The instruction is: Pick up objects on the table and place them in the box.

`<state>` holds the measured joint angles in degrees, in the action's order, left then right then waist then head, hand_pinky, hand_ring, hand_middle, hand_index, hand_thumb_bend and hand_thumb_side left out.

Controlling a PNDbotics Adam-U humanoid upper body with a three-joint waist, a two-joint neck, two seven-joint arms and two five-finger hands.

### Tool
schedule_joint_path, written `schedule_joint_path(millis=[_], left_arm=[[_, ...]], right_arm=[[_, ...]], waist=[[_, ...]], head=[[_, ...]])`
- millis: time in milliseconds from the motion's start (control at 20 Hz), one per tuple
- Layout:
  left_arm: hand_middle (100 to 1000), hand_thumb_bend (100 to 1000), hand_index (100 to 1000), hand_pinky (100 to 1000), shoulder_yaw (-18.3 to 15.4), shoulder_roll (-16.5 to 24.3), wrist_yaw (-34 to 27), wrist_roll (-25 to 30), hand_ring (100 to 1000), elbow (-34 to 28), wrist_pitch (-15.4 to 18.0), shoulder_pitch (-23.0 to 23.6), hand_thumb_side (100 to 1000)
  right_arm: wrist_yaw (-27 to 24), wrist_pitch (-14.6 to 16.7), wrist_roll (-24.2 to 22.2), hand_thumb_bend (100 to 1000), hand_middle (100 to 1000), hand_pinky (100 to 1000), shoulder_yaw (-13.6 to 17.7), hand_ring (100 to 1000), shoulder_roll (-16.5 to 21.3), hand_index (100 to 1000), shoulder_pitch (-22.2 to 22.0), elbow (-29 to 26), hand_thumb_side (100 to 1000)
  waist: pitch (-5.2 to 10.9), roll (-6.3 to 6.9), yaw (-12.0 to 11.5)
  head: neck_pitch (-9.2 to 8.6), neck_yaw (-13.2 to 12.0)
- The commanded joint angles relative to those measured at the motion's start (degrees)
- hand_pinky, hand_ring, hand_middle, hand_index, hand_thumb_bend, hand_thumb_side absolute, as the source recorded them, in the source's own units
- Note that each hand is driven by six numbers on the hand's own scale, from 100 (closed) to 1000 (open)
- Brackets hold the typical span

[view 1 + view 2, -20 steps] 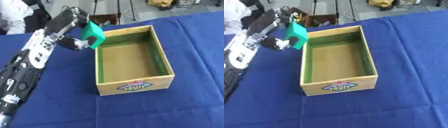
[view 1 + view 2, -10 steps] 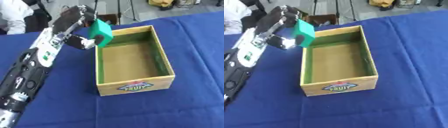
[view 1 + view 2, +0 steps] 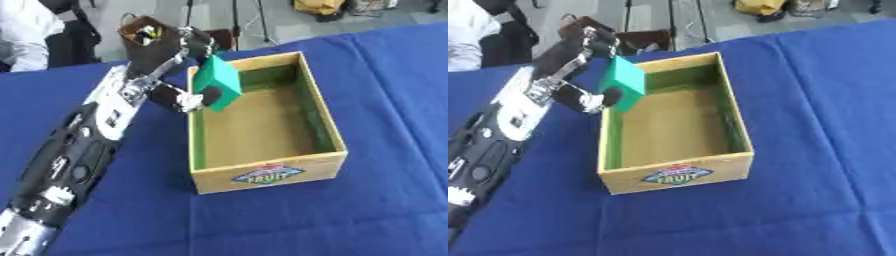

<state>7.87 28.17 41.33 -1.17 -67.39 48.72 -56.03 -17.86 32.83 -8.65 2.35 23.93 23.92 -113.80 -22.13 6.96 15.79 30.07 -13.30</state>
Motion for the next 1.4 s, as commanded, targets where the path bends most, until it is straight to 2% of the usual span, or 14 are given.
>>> schedule_joint_path(millis=[50,150,300,450,550,650,700,900,1100,1150,1200,1250,1400], left_arm=[[333,100,535,362,0.0,0.8,2.6,0.6,351,-0.3,0.5,-1.3,896],[353,124,587,382,0.4,0.7,4.5,0.8,369,-0.1,1.0,-1.0,901],[422,251,676,438,0.8,0.4,6.8,1.5,425,0.3,2.5,-0.5,910],[460,258,694,482,1.2,0.2,8.6,2.2,465,0.3,3.2,-0.1,918],[507,298,714,563,1.7,0.0,10.3,2.8,522,0.1,3.2,0.2,924],[589,359,743,609,2.5,-0.2,12.0,3.7,612,-0.2,3.2,0.5,923],[595,339,746,616,2.8,-0.3,12.7,3.9,621,-0.5,3.2,0.6,930],[723,463,809,694,3.7,-0.5,14.1,4.1,748,-1.6,3.3,0.9,935],[730,477,815,701,3.7,-0.5,14.5,4.4,757,-1.6,3.3,0.9,936],[739,534,836,714,3.5,-0.6,14.5,4.3,763,-1.5,3.3,0.9,935],[740,429,837,711,3.0,-0.6,14.3,4.1,759,-1.3,3.3,1.0,999],[740,561,835,709,2.3,-0.6,14.2,3.8,756,-1.2,3.3,0.9,936],[736,604,831,696,0.0,-0.4,12.3,2.3,738,-0.4,3.0,0.7,933]], right_arm=[[-0.8,-0.2,-0.6,100,699,944,0.0,891,0.6,855,0.8,-0.8,776],[-0.9,-0.3,-0.7,100,699,944,0.0,891,0.5,855,0.7,-0.8,776],[-1.0,-0.3,-0.7,100,699,945,0.0,892,0.5,855,0.6,-0.8,779],[-0.9,-0.3,-0.6,100,699,944,0.2,891,0.5,855,0.5,-0.8,779],[-0.8,-0.2,-0.4,100,699,944,0.3,891,0.4,855,0.4,-0.8,780],[-0.6,-0.2,-0.3,100,699,944,0.3,892,0.4,855,0.4,-0.8,780],[-0.5,-0.2,-0.2,100,699,944,0.3,892,0.4,855,0.4,-0.8,781],[-0.4,-0.1,0.0,100,698,943,0.3,891,0.4,854,0.4,-0.8,780],[-0.4,0.0,0.0,100,698,943,0.2,891,0.5,854,0.4,-0.8,780],[-0.4,0.1,0.1,100,698,943,0.2,891,0.5,854,0.3,-0.8,779],[-0.4,0.1,0.1,100,698,943,0.3,890,0.5,854,0.4,-0.8,777],[-0.4,0.1,0.2,100,698,943,0.3,890,0.5,854,0.3,-0.8,778],[-0.5,0.2,0.4,100,698,942,0.3,889,0.6,853,0.3,-0.8,777]], waist=[[1.09,-0.29,0.1],[1.11,-0.25,0.2],[1.12,-0.23,0.2],[1.09,-0.26,0.2],[1.06,-0.28,0.3],[1.05,-0.30,0.2],[1.04,-0.30,0.2],[1.04,-0.36,0.2],[1.05,-0.43,0.3],[1.06,-0.46,0.3],[1.07,-0.51,0.3],[1.10,-0.54,0.3],[1.23,-0.62,0.1]], head=[[-0.86,-0.3],[-0.85,-0.2],[-0.89,-0.1],[-1.15,0.0],[-1.21,0.0],[-1.19,0.1],[-1.20,0.1],[-1.14,0.2],[-1.16,0.2],[-1.14,0.2],[-1.11,0.2],[-1.02,0.2],[-0.73,0.4]])
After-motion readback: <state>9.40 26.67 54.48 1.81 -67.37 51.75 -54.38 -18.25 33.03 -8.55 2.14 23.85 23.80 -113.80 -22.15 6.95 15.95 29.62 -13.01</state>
